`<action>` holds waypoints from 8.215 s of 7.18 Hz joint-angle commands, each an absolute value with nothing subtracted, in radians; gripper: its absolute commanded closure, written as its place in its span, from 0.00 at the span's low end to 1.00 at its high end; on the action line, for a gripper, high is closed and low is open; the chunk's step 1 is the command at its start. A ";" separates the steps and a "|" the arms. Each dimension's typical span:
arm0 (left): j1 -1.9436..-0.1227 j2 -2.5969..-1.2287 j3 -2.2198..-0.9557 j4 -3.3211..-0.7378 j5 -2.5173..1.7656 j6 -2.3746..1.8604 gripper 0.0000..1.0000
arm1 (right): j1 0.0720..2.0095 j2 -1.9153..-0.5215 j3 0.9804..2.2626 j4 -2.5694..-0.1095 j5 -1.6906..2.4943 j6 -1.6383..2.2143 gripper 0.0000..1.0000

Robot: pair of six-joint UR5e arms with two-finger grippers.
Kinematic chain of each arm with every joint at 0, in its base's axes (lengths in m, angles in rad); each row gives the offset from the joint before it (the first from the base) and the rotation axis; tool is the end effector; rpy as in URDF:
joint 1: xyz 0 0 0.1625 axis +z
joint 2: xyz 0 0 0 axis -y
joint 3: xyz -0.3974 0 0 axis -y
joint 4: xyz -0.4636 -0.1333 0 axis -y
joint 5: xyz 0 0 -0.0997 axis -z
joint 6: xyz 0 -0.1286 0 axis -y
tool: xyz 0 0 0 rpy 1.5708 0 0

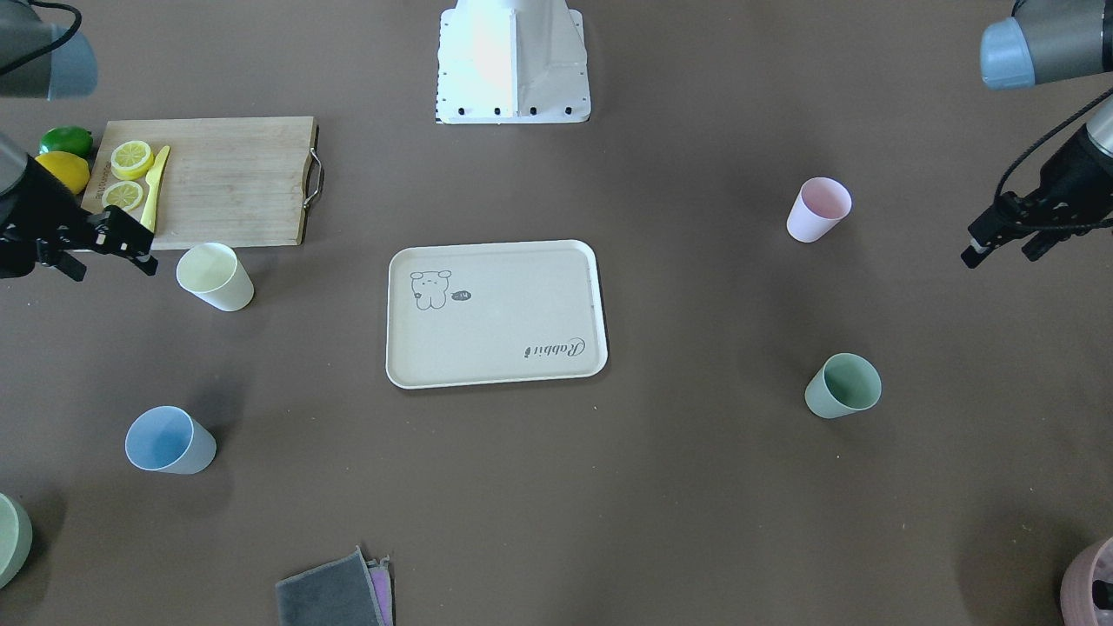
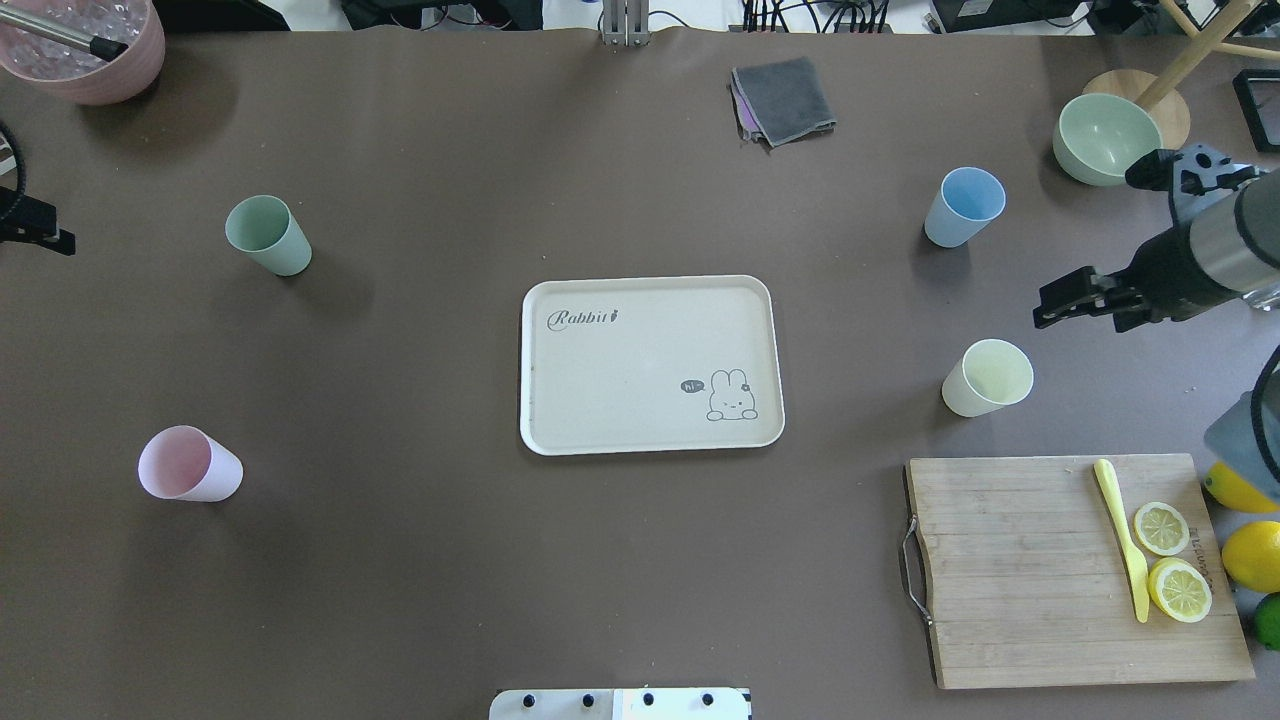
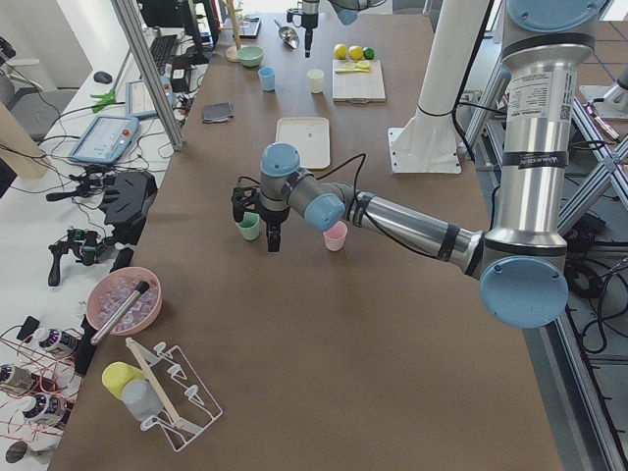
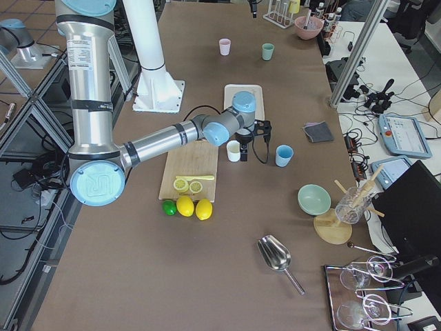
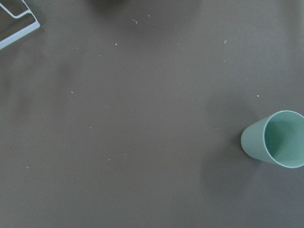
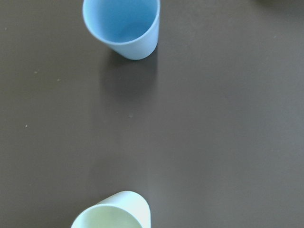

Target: Place all cups on tray

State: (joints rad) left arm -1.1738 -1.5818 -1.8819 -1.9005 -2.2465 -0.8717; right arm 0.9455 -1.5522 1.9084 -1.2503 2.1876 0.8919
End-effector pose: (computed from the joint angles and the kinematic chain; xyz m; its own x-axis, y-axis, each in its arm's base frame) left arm 0.1771 -0.5593 0.4324 0.6039 -0.1419 -0.7843 0.2407 0.9706 0.0098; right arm -0.2948 -0.5090 0.4175 0.6373 0.0077 0.7705 -0.0632 0.9971 0.0423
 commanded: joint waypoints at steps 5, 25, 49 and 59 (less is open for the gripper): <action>-1.140 -1.586 -1.910 -1.901 -2.241 -0.908 0.02 | 0.804 -1.569 1.875 -1.209 2.079 0.986 0.02; -0.798 -1.332 -1.954 -2.195 -2.091 -1.054 0.03 | 0.698 -1.083 1.850 -1.506 2.036 1.173 1.00; -0.528 -2.187 -1.746 -1.671 -1.889 -1.457 1.00 | 1.029 -1.109 1.635 -1.508 2.252 0.741 0.00; -0.638 -2.186 -1.752 -1.707 -1.914 -1.330 0.03 | 1.089 -1.109 1.297 -1.303 2.235 0.584 0.00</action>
